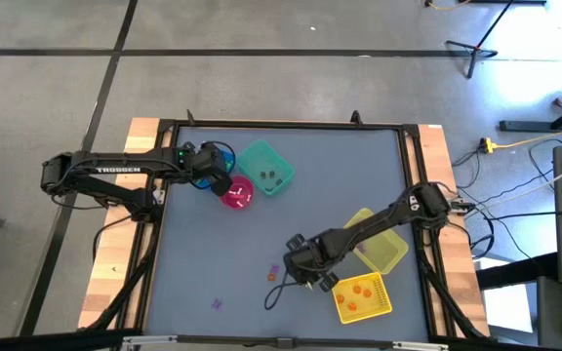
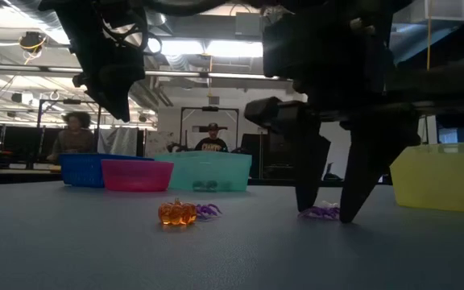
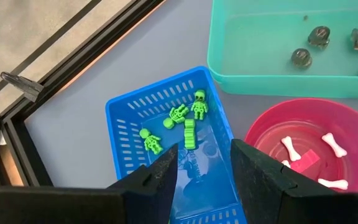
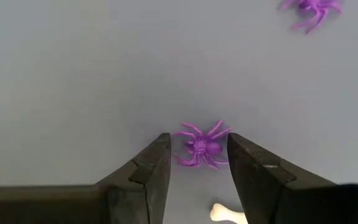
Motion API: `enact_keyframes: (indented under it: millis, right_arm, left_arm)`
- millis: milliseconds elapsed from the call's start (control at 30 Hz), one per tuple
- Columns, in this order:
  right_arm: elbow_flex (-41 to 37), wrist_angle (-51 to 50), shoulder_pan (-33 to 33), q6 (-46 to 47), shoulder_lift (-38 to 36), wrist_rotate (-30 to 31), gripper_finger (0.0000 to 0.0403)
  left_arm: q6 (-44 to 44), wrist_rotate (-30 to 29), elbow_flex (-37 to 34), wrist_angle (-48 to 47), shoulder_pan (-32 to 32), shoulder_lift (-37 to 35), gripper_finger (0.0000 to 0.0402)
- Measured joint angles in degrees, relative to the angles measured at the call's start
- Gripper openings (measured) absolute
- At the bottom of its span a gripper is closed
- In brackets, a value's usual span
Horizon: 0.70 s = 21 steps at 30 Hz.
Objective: Sort Halloween decoration
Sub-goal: Put the purple spider toy into the yellow bin
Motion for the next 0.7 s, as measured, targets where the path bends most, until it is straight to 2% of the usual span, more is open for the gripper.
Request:
enact_keyframes:
  millis: [700]
  right_arm:
    - [0.0,-0.2,-0.6,0.7,0.1,-1.3,0.0159]
  left_arm:
    - [0.0,0.2,0.0,0.0,0.0,0.0,0.0132]
